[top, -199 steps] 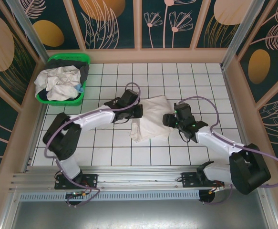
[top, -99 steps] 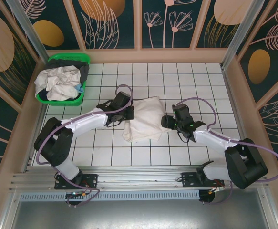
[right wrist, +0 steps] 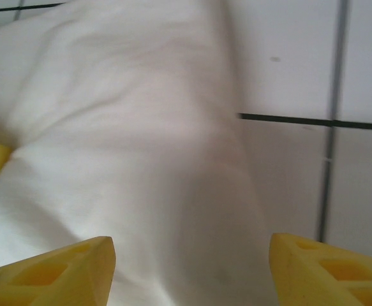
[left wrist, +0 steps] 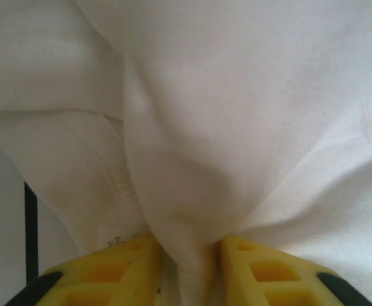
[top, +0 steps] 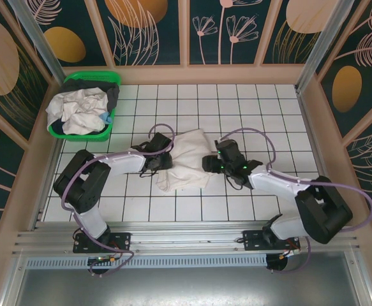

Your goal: Fold and stack the t-shirts

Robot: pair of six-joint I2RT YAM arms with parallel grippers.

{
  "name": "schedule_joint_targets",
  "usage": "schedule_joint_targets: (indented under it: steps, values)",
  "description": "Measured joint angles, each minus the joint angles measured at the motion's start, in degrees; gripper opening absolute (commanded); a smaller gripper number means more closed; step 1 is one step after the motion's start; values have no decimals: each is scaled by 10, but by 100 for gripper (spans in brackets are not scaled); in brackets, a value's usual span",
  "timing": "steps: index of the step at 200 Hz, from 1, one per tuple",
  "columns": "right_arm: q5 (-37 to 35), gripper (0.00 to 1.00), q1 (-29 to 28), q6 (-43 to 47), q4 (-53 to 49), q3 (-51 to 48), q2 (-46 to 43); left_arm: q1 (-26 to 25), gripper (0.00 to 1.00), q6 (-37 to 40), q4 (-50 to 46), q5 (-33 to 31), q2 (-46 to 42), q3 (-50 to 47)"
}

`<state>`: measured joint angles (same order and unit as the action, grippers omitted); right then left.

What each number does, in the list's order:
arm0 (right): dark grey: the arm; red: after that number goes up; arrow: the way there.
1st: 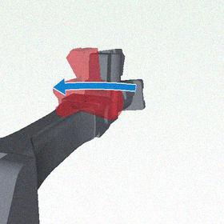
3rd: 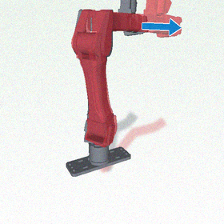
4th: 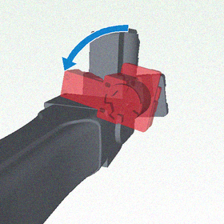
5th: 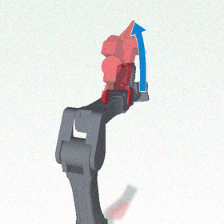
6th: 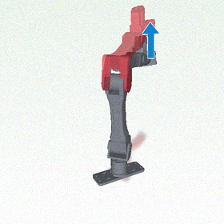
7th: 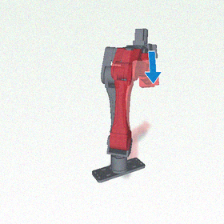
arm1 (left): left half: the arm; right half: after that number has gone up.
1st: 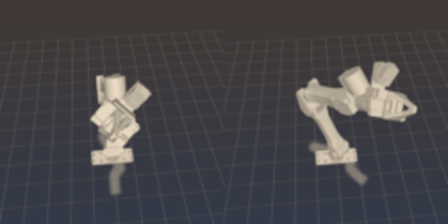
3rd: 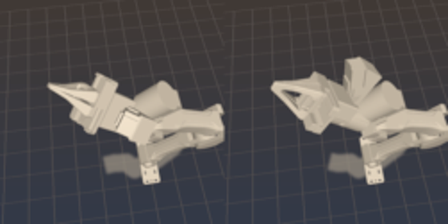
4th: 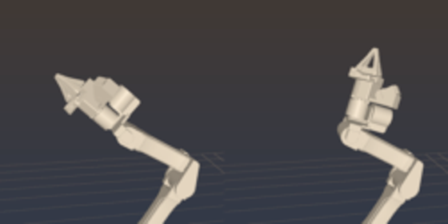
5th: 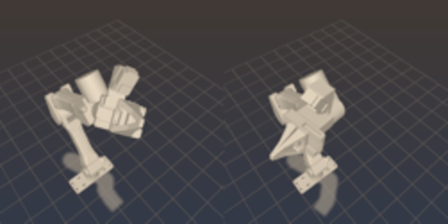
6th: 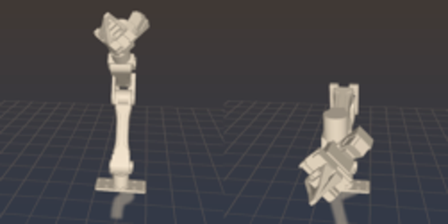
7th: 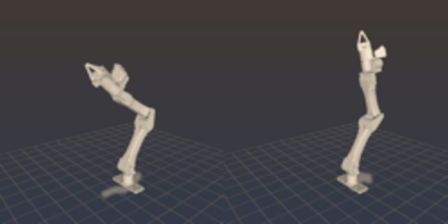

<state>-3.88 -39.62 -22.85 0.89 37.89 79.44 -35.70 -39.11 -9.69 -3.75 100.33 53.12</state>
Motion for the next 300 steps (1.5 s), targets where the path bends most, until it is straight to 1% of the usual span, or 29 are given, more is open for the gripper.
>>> schedule_joint_targets:
  steps: [6,19,45,65,95,124,167,196,223,247,256,276,300]
  values:
    - [-2,62,-8,0,6,8,14,1,40,2,0,0,0,1]
    - [-2,60,-21,0,19,21,47,4,42,5,-1,-4,0,4]
    - [-5,60,-25,-2,30,19,95,14,45,14,-26,-18,-1,17]
    - [-9,64,-31,-4,45,-1,103,21,48,26,-45,-31,-1,47]
    - [-30,68,-49,-4,69,-13,103,24,48,46,-57,-34,8,115]
    - [-62,69,-73,-5,61,-13,103,30,44,67,-47,-26,67,191]
    - [-96,70,-93,-9,19,-14,87,70,36,83,-38,-3,152,205]
    - [-103,71,-98,-13,-33,-21,49,81,31,94,-35,5,169,240]
    - [-107,72,-109,-3,-64,-16,10,81,31,106,-37,14,191,268]
    - [-106,73,-114,16,-48,10,9,81,35,116,-50,18,192,286]
    - [-106,73,-114,23,-37,27,20,81,38,119,-50,18,188,288]
    - [-108,73,-114,40,-17,87,88,81,47,124,-55,18,152,275]
    - [-113,72,-113,48,-8,155,189,81,58,128,-54,13,49,222]
